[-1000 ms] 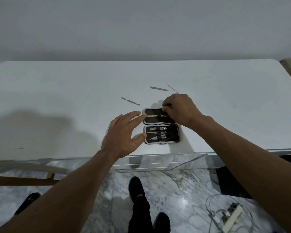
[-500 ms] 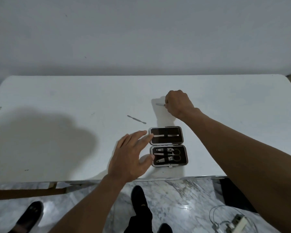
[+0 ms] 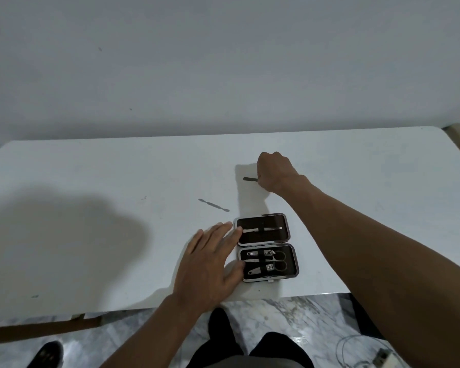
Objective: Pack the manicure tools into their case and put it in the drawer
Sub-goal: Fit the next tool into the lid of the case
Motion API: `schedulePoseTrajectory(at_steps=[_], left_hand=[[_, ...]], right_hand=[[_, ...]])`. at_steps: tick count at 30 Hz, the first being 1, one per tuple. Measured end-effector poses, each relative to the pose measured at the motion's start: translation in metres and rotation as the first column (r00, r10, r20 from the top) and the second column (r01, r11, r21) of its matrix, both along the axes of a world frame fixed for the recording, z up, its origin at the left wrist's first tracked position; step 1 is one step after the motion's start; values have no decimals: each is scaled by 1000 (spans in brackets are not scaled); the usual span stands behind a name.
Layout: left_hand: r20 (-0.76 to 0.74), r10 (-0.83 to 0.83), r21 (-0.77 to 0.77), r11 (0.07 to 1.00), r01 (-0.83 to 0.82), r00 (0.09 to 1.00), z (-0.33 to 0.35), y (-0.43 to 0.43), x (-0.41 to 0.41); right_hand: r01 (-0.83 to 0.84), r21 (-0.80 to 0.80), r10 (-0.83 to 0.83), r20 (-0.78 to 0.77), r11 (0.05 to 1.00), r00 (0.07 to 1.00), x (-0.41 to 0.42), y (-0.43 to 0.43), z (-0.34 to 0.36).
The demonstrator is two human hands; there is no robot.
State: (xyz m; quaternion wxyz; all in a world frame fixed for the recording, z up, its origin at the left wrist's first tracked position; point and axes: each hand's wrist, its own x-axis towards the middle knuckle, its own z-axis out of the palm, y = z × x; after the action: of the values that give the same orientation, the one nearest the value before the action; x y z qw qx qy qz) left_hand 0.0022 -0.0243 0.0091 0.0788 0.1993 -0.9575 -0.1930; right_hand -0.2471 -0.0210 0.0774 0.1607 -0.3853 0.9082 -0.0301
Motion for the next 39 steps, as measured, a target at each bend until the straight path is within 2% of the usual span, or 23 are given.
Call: schedulePoseTrajectory(at_steps=[5,11,14,20,23,26,34,39], left_hand=[[47,-71,-102,992,76,996,-1,-7,1],[83,-38,-82,996,45,996,0,-12,3],[82,-35,-79,996,42,996,2,-13,2],[76,-15,-94,995,23,997,-1,-12,2],[71,-18,-106,994,25,997,-1,-12,2],[60,-19,-106,994,25,998,-3,-12,3],[55,-22,-112,993,28,998,-7,-13,2],[60,-28,-126,991,36,998,-7,-14,1]], right_hand=[[-5,-1,5,-40,1000,999,4,6,-1],[-56,-40,51,-119,998,992,16,29,-11],[-61,-98,56,-54,993,997,22,46,-8],[30,-268,9,143,963,990,39,87,12],[-18,-271,86,243,962,966,50,112,19],[-67,-228,130,277,971,952,57,134,18],[-43,-237,94,209,971,973,45,152,-4],[-131,-274,165,103,953,981,45,149,-2]])
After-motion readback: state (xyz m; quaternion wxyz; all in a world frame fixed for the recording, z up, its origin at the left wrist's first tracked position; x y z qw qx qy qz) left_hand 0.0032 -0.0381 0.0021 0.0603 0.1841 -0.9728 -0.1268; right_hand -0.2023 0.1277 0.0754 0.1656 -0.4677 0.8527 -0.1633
